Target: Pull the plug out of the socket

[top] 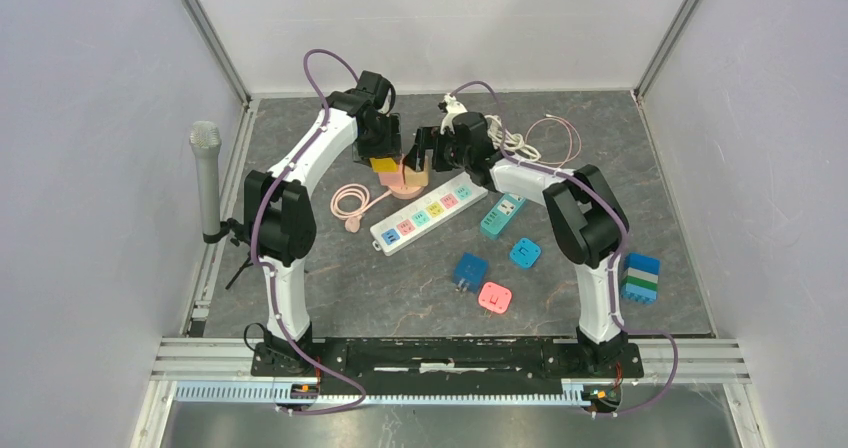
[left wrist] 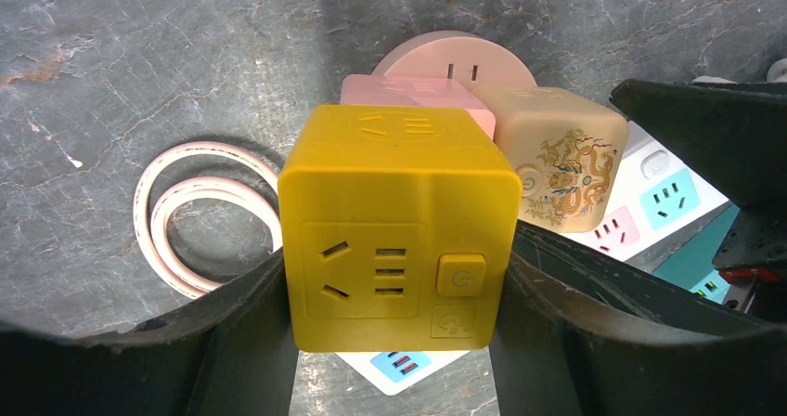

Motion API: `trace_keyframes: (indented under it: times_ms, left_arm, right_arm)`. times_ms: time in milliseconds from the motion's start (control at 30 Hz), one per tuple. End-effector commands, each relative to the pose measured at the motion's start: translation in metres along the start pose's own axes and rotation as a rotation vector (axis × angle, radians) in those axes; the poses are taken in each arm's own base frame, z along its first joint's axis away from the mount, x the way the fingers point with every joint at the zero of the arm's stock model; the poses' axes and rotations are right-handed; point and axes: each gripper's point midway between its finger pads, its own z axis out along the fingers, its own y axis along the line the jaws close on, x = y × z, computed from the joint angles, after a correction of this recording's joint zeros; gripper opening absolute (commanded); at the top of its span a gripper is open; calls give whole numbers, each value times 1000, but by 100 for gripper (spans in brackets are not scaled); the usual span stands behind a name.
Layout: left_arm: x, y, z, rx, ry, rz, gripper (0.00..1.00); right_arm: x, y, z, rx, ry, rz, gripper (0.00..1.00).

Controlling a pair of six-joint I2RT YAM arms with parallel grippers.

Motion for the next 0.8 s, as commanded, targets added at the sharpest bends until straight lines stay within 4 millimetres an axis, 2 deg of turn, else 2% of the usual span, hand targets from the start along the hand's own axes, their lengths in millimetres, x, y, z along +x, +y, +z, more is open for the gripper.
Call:
trace_keyframes:
  times_ms: [0,133,267,400,467,567,667,767]
  left_arm:
    - [5,-4,-6,3,2,-26,29]
    - [6,-4,-5,6,5,-27,29]
    - [5,-6,-6,11,2,-28,29]
    - [-1,-9,-12,27,-13,-31,26]
    - [-6,-13,-17,43,-28,-41,26]
    - [-12,-29,-30,121,-38,-60,26]
    - [-16,-34,-37,146,-49,-64,26]
    - [-22,-25,-40,100,-85,-50,22]
  right_arm:
    - [-10,9,14,-2,-14,-71,98]
    - [-9,10,21,-1,-11,-83,98]
    - [4,2,31,39,34,-100,98]
    - [38,-23,33,121,119,-154,93]
    - [59,-40,28,160,169,-194,91]
    - [93,-57,16,190,241,-248,90]
    - [107,-65,9,204,271,-269,90]
    - [109,-69,8,221,285,-274,89]
